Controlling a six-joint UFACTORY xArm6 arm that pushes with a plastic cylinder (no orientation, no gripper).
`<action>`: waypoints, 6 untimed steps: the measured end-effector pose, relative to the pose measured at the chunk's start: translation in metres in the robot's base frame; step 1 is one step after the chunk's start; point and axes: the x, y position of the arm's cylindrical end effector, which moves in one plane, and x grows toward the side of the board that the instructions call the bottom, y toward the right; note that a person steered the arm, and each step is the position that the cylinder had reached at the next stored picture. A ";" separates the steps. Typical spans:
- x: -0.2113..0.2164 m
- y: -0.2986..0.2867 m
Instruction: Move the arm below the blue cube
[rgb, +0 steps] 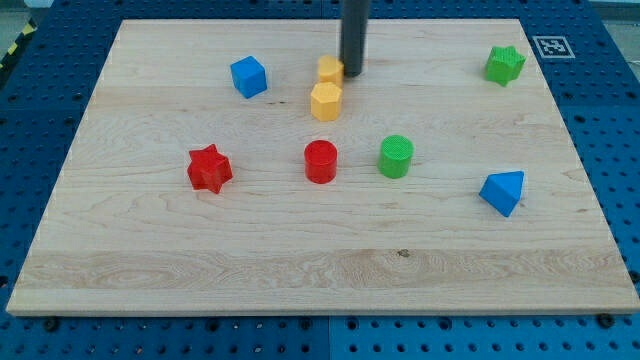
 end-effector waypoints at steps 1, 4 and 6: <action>-0.087 -0.007; 0.043 -0.193; 0.078 -0.139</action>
